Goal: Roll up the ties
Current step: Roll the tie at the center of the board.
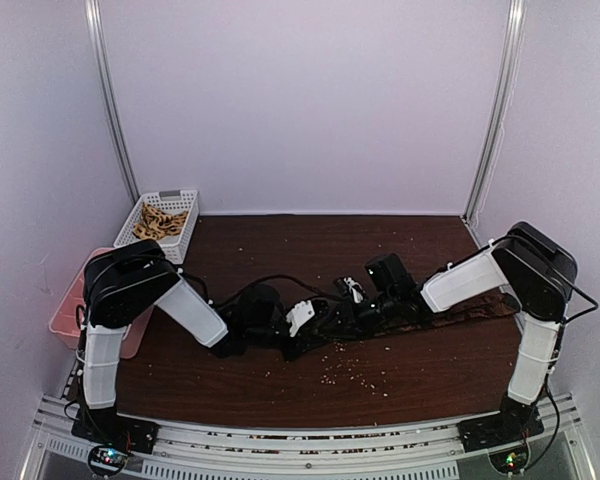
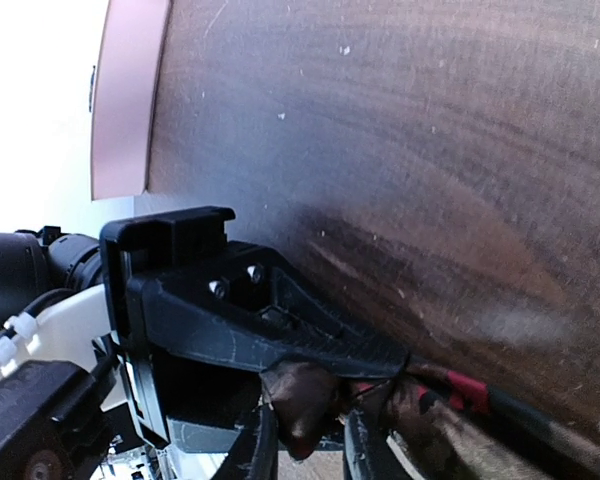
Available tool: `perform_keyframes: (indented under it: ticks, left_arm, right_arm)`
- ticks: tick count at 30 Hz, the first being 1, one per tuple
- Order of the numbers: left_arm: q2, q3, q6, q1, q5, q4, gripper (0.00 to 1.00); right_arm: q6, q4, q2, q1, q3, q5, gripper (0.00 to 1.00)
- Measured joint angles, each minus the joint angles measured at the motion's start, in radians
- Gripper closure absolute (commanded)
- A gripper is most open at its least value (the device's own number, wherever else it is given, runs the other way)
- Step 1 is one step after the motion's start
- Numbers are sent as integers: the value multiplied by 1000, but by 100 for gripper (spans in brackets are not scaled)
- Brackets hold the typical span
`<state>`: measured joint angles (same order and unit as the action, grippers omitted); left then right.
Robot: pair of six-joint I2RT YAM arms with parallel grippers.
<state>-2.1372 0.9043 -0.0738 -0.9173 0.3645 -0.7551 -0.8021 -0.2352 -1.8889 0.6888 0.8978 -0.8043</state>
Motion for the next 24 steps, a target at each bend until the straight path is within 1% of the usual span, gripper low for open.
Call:
perform_keyframes:
  ticks: [5,10,12,16,18,19,22,24]
  left_arm:
    - [0,1,-7,0,3,2,77]
    - [0,1,-8,0,6,3,76]
    - [0,1,-10,0,6,4,76]
    - [8,-2,-15,0,6,14,75]
    - [21,-17,-21,0,6,19,74]
    - [29,-27,-24,-1,6,21,71]
    - [50,-52,-38,-6,7,27,54]
    - [62,-62,-43,-4,6,39,45]
  right_arm:
    - [6,17,0,-4,24,0,80]
    - [17,37,0,-4,35,1,92]
    - [21,43,0,-4,35,0,100]
    - [38,65,0,-4,46,0,100]
    - [48,71,0,-1,48,0,100]
    - [57,75,0,3,48,0,100]
    - [88,100,0,13,53,0,100]
    - [106,121,0,9,55,7,100]
